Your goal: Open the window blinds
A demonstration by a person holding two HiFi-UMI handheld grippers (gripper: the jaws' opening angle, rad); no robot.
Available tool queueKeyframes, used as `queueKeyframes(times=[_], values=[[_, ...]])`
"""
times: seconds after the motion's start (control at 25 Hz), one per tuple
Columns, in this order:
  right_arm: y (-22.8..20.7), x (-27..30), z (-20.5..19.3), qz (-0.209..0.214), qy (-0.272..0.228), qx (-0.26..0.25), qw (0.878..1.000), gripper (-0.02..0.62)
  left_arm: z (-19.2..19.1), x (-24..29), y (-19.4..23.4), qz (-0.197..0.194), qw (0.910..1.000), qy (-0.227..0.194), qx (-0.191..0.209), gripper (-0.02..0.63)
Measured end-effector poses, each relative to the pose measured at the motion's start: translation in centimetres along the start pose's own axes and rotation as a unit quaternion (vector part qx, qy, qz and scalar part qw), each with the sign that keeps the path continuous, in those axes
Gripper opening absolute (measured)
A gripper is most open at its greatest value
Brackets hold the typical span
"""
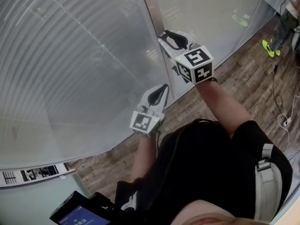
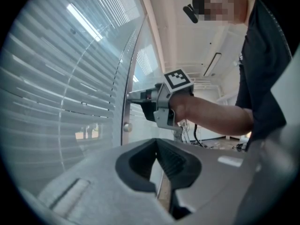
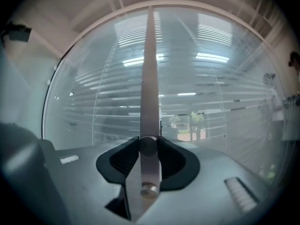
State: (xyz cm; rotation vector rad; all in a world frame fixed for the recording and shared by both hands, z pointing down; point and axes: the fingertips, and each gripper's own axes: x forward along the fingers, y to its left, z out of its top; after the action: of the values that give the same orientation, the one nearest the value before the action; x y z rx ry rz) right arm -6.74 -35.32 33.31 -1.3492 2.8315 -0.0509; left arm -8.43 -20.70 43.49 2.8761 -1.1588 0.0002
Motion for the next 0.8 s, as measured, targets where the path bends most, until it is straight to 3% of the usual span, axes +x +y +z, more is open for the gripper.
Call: queueKeyframes(times=[0.08, 0.16, 0.44, 0.8], values=[[-0.12, -0.01, 0.17, 0.003, -0.007, 0.050, 0.999, 0.121, 0.12, 0.01, 0.23, 0.003, 1.0000, -0.007, 0.003, 0.003], [-0.11, 0.00, 0.25, 0.003, -0.010, 0.064, 0.998, 0.121, 0.19, -0.10, 0.41, 0.007, 0.9999, -0.006, 0.005, 0.003], [-0.07, -0.03, 0.23, 0.003, -0.012, 0.057, 0.998, 0.121, 0.40, -0.17, 0.63, 0.008, 0.9997, -0.022, 0.008, 0.003], [-0.05, 0.26, 0.18, 0.014, -0.013, 0.044, 0.999, 0.126, -0.11, -0.26, 0.48, 0.007, 1.0000, -0.004, 0.006, 0.003]])
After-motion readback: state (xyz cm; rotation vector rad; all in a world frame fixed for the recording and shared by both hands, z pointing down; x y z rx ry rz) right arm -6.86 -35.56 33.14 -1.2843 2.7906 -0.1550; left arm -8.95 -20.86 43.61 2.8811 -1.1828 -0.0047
